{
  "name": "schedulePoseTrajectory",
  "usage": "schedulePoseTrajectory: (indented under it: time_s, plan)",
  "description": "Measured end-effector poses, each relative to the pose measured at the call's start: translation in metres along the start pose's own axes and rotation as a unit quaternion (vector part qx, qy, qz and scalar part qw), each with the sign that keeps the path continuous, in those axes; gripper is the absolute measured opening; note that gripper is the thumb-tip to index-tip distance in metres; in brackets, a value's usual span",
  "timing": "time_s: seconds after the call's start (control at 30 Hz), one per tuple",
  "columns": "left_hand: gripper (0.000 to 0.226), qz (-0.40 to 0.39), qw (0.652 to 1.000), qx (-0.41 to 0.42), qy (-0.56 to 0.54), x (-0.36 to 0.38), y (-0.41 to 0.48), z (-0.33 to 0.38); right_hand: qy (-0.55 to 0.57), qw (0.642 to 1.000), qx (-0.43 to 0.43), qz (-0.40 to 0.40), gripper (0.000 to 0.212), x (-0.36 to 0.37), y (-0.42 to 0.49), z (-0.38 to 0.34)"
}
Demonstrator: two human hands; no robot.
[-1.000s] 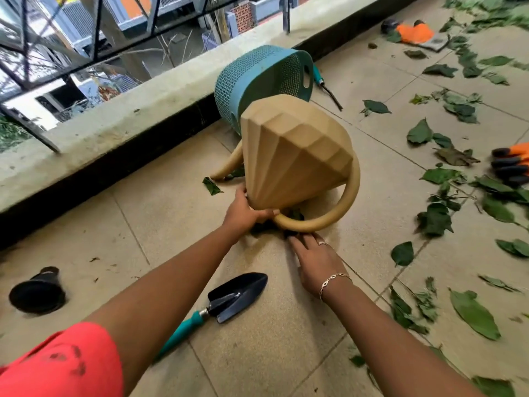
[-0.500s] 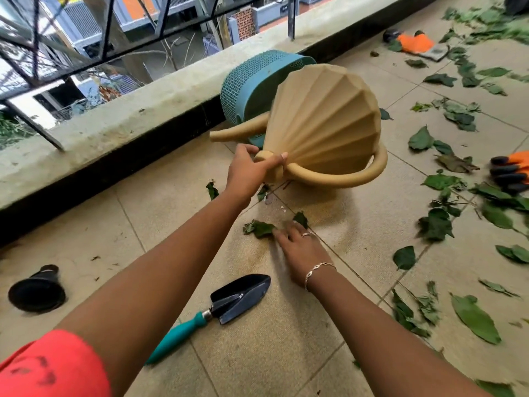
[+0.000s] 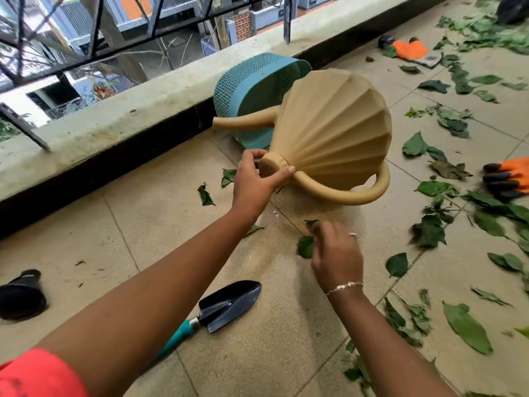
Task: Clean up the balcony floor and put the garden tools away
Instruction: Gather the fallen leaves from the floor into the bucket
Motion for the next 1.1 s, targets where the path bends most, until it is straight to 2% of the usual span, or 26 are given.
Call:
schedulePoseTrajectory:
  time_s: [0.03, 0.07, 0.1, 0.17, 0.27, 0.3, 0.4, 0.53, 0.63, 0.77, 0.87, 0.93, 1.0, 1.1]
  plan:
    - [0.053, 0.003, 1.000, 0.003, 0.000, 0.001, -0.002, -0.001, 0.002, 0.995, 0.001, 0.100, 0.021, -0.010, -0.001, 0.000]
    - [0.052, 0.007, 1.000, 0.010, 0.001, 0.002, -0.004, -0.003, -0.007, 0.987, 0.001, 0.158, 0.027, -0.016, 0.000, -0.001]
    - [0.053, 0.011, 1.000, 0.017, 0.003, 0.003, -0.006, -0.002, -0.022, 0.983, 0.006, 0.181, 0.034, -0.021, 0.005, -0.003]
    - [0.052, 0.017, 1.000, 0.025, 0.004, 0.005, -0.009, -0.002, -0.062, 0.983, 0.031, 0.170, 0.043, -0.023, 0.025, -0.003]
    - [0.052, 0.027, 0.999, 0.038, 0.011, 0.007, -0.013, 0.000, -0.080, 0.991, 0.031, 0.101, 0.031, -0.018, 0.052, -0.001]
    - [0.051, 0.029, 0.998, 0.046, 0.015, 0.007, -0.014, 0.002, -0.087, 0.992, 0.013, 0.090, 0.026, -0.017, 0.056, -0.001]
    - [0.051, 0.042, 0.996, 0.075, 0.022, 0.006, -0.022, 0.012, -0.103, 0.991, -0.034, 0.075, 0.029, -0.021, 0.055, 0.004]
    - [0.048, 0.094, 0.990, 0.098, 0.028, -0.012, -0.053, 0.019, -0.080, 0.986, -0.099, 0.112, 0.015, -0.034, 0.048, -0.009]
    - [0.048, 0.150, 0.982, 0.116, 0.005, -0.054, -0.074, 0.015, -0.039, 0.974, -0.181, 0.130, 0.021, -0.035, 0.048, -0.047]
    - [0.053, 0.259, 0.961, 0.081, -0.048, -0.128, -0.087, -0.007, 0.015, 0.960, -0.269, 0.071, 0.021, -0.015, 0.058, -0.115]
    - [0.048, 0.355, 0.930, 0.013, -0.088, -0.183, -0.093, -0.043, 0.010, 0.958, -0.285, -0.029, 0.049, 0.000, 0.057, -0.142]
    - [0.048, 0.403, 0.910, -0.022, -0.098, -0.208, -0.099, -0.063, 0.000, 0.955, -0.280, -0.095, 0.060, 0.007, 0.048, -0.139]
    - [0.054, 0.427, 0.900, -0.033, -0.079, -0.217, -0.109, -0.072, -0.036, 0.954, -0.253, -0.157, 0.065, 0.019, 0.036, -0.124]
    - [0.052, 0.446, 0.894, -0.024, 0.026, -0.221, -0.114, -0.090, -0.080, 0.936, -0.223, -0.260, 0.067, 0.027, 0.021, -0.107]
Point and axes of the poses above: each hand's wrist, its own y-axis towards the middle knuckle, its own x-axis out of the palm, z = x × y, the point moved 2 cm from there along y, towards the middle knuckle, and after that the axes turned 6 degrees about -x, right-handed, at the moved point
